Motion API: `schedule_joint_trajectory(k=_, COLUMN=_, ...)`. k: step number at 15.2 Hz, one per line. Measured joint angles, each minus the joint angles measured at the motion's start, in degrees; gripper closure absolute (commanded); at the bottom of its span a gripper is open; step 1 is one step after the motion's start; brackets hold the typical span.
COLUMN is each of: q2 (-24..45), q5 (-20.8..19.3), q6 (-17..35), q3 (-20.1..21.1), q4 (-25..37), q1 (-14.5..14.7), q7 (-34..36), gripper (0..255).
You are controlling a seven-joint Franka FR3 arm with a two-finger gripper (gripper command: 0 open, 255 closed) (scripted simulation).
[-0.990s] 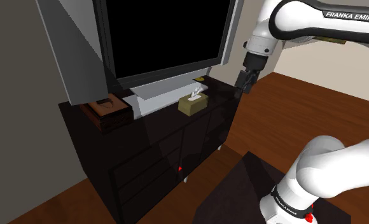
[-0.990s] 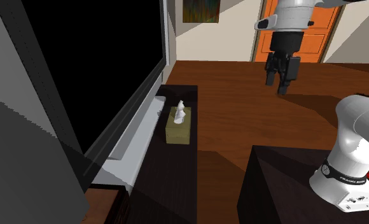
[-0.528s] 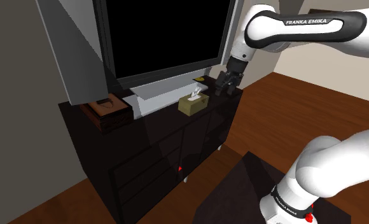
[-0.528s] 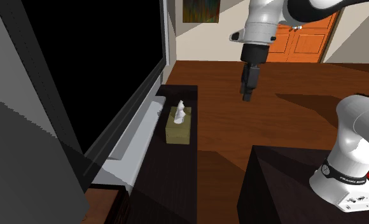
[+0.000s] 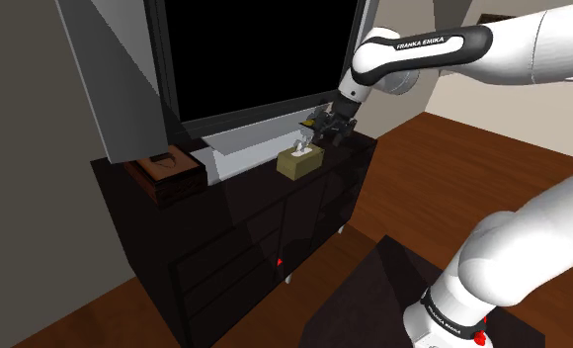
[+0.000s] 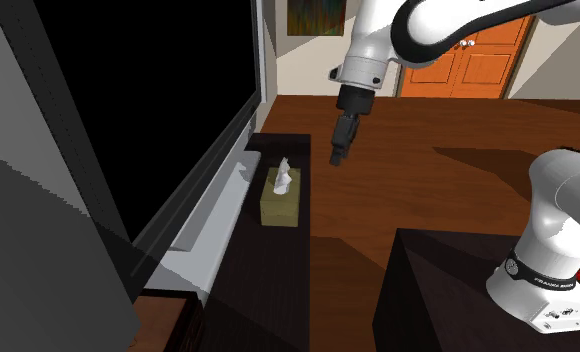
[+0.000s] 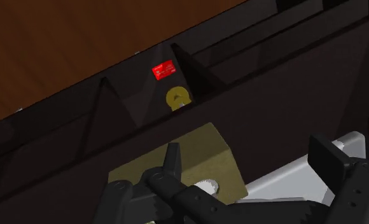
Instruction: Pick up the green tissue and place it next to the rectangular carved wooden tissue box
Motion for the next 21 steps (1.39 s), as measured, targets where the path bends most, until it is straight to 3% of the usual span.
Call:
schedule_joint_trajectory(k=9, q2=17.10, q5=9.84, q6=10.83, q3=-2.82, q4=10.39, q1=-0.82, q7=0.27, gripper=0)
schedule_joint_trajectory(k=21, q2=21.97, q5=13.02, q6=16.08, q3=-2.17, q4=10.39, q1=-0.29, q7=-1.00, gripper=0)
